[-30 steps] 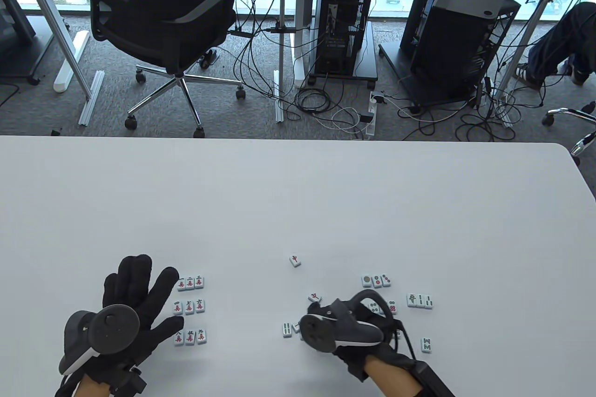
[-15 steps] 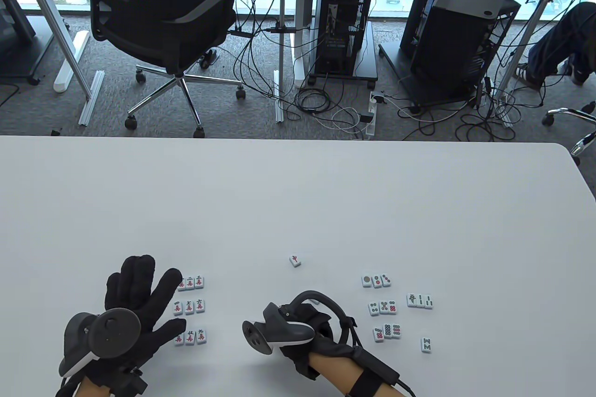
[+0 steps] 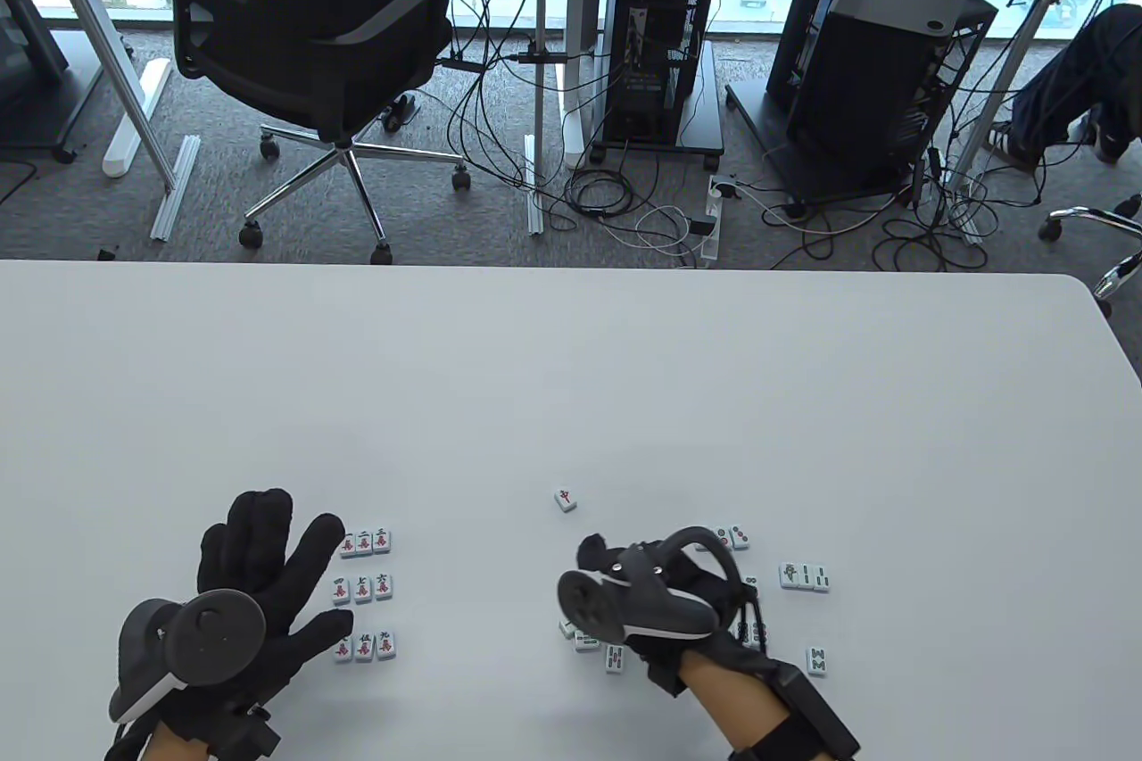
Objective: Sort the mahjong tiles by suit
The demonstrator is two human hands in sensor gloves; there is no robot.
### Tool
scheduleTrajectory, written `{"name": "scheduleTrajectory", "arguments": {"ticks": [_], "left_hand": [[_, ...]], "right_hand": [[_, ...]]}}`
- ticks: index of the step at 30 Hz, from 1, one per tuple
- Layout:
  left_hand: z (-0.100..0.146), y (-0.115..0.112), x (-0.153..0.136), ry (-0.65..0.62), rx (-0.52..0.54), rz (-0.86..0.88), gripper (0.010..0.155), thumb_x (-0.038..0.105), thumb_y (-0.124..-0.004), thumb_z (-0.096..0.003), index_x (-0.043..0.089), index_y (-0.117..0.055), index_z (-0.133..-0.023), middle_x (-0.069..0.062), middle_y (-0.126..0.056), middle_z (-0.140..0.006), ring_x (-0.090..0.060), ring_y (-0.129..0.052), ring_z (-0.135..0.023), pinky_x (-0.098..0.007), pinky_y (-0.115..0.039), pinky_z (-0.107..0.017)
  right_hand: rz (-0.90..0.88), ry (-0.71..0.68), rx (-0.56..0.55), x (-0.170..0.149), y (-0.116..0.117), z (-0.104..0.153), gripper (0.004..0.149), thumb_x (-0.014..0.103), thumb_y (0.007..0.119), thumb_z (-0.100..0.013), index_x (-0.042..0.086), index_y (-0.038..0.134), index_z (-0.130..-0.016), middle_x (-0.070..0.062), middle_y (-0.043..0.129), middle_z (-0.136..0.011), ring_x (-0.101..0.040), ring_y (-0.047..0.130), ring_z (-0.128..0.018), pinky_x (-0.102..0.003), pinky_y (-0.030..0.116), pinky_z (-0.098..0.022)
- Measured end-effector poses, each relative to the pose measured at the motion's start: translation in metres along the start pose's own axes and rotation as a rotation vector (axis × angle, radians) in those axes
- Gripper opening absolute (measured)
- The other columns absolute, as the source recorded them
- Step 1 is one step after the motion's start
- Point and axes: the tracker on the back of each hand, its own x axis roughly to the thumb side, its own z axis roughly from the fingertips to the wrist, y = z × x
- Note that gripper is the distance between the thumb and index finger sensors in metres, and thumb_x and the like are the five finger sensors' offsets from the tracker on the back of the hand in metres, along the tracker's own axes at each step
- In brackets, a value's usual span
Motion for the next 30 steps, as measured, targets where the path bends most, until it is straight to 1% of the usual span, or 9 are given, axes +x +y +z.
{"name": "scheduleTrajectory", "arguments": {"ticks": [1, 2, 5, 6, 9, 12, 17, 22, 30], "left_hand": [[0.0, 0.0, 0.0, 0.002, 0.0, 0.0, 0.083, 0.074, -0.063, -0.039, 0.05, -0.022, -0.107, 0.016, 0.014, -0.109, -0.016, 0.014, -0.108, -0.054, -0.001, -0.077], [0.0, 0.0, 0.0, 0.003, 0.0, 0.0, 0.083, 0.074, -0.063, -0.039, 0.05, -0.021, -0.107, 0.016, 0.014, -0.109, -0.016, 0.014, -0.108, -0.054, -0.001, -0.077], [0.0, 0.001, -0.001, 0.01, 0.001, -0.001, 0.083, 0.074, -0.063, -0.039, 0.05, -0.022, -0.107, 0.016, 0.014, -0.108, -0.016, 0.014, -0.108, -0.054, -0.001, -0.077], [0.0, 0.002, -0.002, 0.015, 0.003, 0.002, 0.083, 0.074, -0.063, -0.0392, 0.05, -0.022, -0.107, 0.016, 0.014, -0.108, -0.016, 0.014, -0.108, -0.054, -0.001, -0.077], [0.0, 0.002, -0.004, 0.027, 0.003, 0.007, 0.083, 0.074, -0.063, -0.0391, 0.05, -0.022, -0.107, 0.016, 0.014, -0.108, -0.016, 0.015, -0.108, -0.054, -0.001, -0.077], [0.0, 0.002, -0.006, 0.038, 0.0, 0.004, 0.083, 0.074, -0.063, -0.0391, 0.05, -0.021, -0.107, 0.016, 0.014, -0.108, -0.016, 0.015, -0.108, -0.054, -0.001, -0.077], [-0.001, 0.001, -0.007, 0.048, -0.013, 0.003, 0.083, 0.074, -0.063, -0.0391, 0.05, -0.022, -0.107, 0.016, 0.015, -0.108, -0.016, 0.015, -0.108, -0.054, -0.001, -0.077], [0.0, 0.003, -0.007, 0.042, -0.001, 0.01, 0.083, 0.074, -0.063, -0.0391, 0.05, -0.022, -0.107, 0.016, 0.014, -0.108, -0.016, 0.015, -0.108, -0.054, -0.001, -0.078], [0.0, 0.005, -0.007, 0.042, 0.006, 0.015, 0.083, 0.074, -0.063, -0.0391, 0.05, -0.022, -0.107, 0.016, 0.014, -0.108, -0.016, 0.015, -0.108, -0.054, -0.001, -0.077]], "right_hand": [[0.028, 0.027, -0.027, -0.018, -0.002, 0.011, 0.058, 0.033, 0.088, -0.036, 0.006, 0.078, -0.087, -0.003, 0.099, -0.043, -0.013, 0.093, -0.016, -0.029, 0.084, -0.013], [0.06, 0.04, -0.028, -0.032, -0.002, 0.019, 0.058, 0.034, 0.088, -0.036, 0.006, 0.078, -0.087, -0.003, 0.099, -0.043, -0.013, 0.093, -0.016, -0.029, 0.085, -0.013], [0.14, 0.124, 0.039, -0.066, 0.008, 0.042, 0.058, 0.034, 0.087, -0.036, 0.007, 0.079, -0.087, -0.003, 0.099, -0.043, -0.012, 0.093, -0.015, -0.028, 0.085, -0.012], [0.148, 0.144, 0.08, -0.077, 0.016, 0.05, 0.058, 0.034, 0.087, -0.036, 0.007, 0.079, -0.087, -0.002, 0.099, -0.043, -0.012, 0.093, -0.015, -0.028, 0.085, -0.012], [0.147, 0.179, 0.151, -0.093, 0.04, 0.069, 0.057, 0.033, 0.088, -0.036, 0.008, 0.08, -0.087, -0.003, 0.099, -0.044, -0.013, 0.094, -0.016, -0.028, 0.085, -0.013], [0.168, 0.185, 0.205, -0.098, 0.06, 0.081, 0.057, 0.034, 0.088, -0.035, 0.008, 0.08, -0.086, -0.003, 0.1, -0.043, -0.013, 0.094, -0.016, -0.028, 0.085, -0.013], [0.129, 0.211, 0.256, -0.104, 0.077, 0.083, 0.058, 0.034, 0.088, -0.035, 0.007, 0.08, -0.086, -0.003, 0.099, -0.043, -0.012, 0.093, -0.015, -0.028, 0.085, -0.012], [0.132, 0.218, 0.299, -0.105, 0.085, 0.078, 0.058, 0.034, 0.088, -0.035, 0.007, 0.08, -0.086, -0.002, 0.099, -0.043, -0.012, 0.093, -0.015, -0.028, 0.084, -0.012], [0.169, 0.21, 0.328, -0.102, 0.094, 0.075, 0.058, 0.035, 0.088, -0.036, 0.009, 0.08, -0.086, -0.002, 0.099, -0.041, -0.011, 0.092, -0.014, -0.027, 0.084, -0.011]]}}
